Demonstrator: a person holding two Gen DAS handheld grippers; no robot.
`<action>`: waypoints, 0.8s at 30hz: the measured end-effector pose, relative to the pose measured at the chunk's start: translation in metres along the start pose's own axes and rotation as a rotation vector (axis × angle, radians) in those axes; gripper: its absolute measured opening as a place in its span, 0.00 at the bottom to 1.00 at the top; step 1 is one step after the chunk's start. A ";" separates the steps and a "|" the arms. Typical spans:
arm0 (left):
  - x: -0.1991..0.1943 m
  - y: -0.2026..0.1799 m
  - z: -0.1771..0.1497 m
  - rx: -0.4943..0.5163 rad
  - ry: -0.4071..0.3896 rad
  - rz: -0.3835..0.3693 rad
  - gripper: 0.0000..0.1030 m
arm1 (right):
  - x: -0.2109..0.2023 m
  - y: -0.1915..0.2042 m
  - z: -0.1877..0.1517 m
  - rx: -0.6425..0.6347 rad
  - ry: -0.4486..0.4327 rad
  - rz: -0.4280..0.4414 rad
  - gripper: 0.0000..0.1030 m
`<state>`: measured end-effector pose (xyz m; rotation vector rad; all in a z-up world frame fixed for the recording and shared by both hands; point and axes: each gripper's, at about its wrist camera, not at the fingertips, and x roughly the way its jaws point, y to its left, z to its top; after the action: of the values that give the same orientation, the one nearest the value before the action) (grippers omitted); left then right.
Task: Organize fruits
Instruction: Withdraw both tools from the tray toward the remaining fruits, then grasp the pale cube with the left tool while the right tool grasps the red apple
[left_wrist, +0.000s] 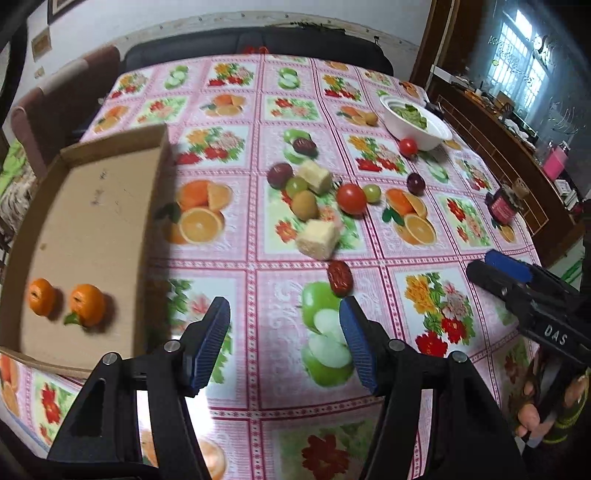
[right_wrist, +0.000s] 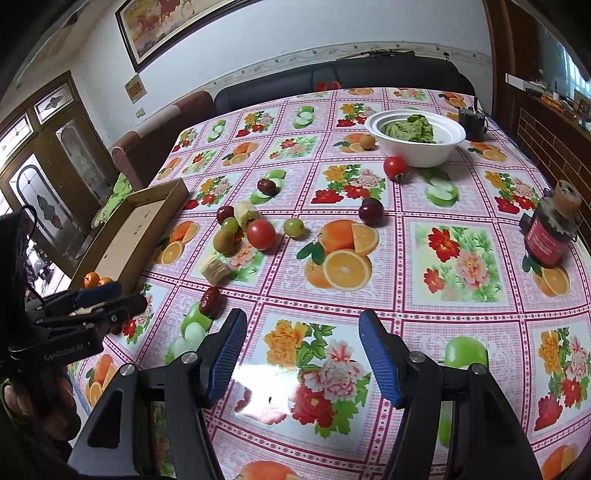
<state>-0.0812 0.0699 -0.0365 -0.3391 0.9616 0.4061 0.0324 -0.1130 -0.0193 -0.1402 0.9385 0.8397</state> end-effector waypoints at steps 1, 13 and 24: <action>0.002 -0.001 0.000 0.002 0.006 -0.010 0.59 | 0.000 -0.002 0.000 0.002 -0.003 -0.004 0.63; 0.033 -0.006 0.029 -0.023 0.033 -0.079 0.59 | 0.019 -0.028 0.030 0.020 -0.042 -0.041 0.63; 0.071 -0.011 0.053 0.005 0.072 -0.100 0.58 | 0.085 -0.039 0.071 -0.013 0.029 -0.056 0.44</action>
<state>-0.0017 0.0967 -0.0676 -0.3981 1.0111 0.3022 0.1318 -0.0585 -0.0496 -0.1902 0.9524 0.7938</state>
